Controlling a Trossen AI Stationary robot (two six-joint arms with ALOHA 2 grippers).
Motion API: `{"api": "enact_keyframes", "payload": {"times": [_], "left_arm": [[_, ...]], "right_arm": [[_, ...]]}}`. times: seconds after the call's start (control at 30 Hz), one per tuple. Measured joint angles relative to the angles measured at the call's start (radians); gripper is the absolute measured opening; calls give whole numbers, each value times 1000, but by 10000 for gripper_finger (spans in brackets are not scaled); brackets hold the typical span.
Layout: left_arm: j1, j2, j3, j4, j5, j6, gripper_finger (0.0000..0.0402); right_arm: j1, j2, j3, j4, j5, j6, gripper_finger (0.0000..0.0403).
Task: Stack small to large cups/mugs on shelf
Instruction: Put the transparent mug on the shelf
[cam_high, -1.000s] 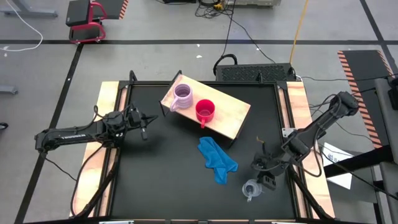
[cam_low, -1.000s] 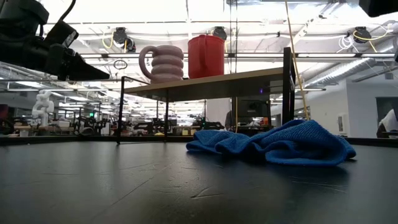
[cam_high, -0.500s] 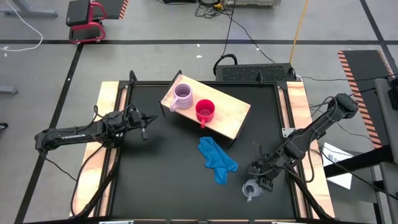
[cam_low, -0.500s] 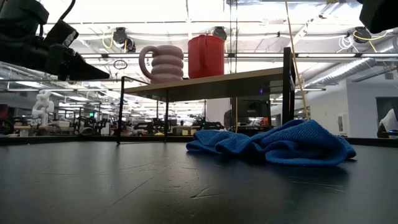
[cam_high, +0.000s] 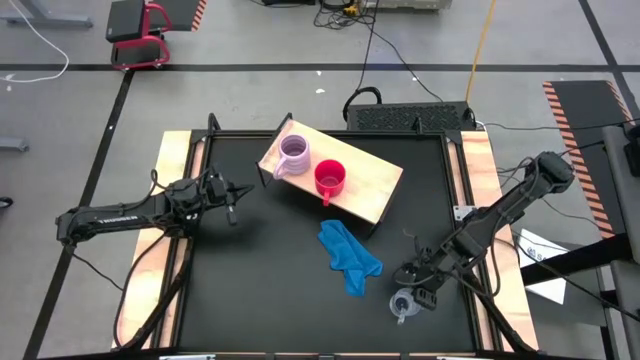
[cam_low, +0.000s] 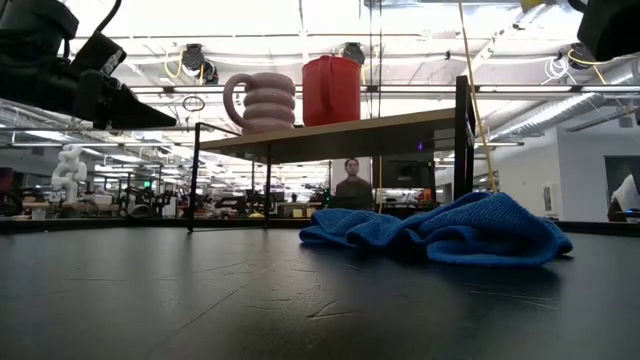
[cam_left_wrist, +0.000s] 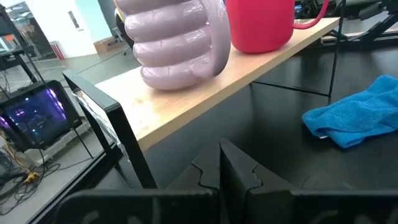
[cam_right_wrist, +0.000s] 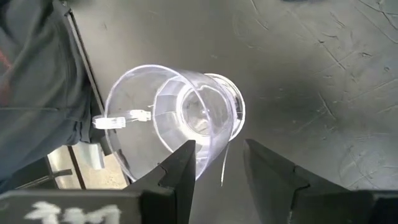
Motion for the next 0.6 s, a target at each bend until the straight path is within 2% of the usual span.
{"api": "enact_keyframes", "payload": {"times": [0.27, 0.6], "left_arm": [[0, 0, 0, 2, 0, 0, 3], [0, 0, 0, 2, 0, -2, 3]], "right_arm": [[0, 2, 0, -18, -2, 0, 124], [-3, 2, -1, -47, -2, -2, 57]]}}
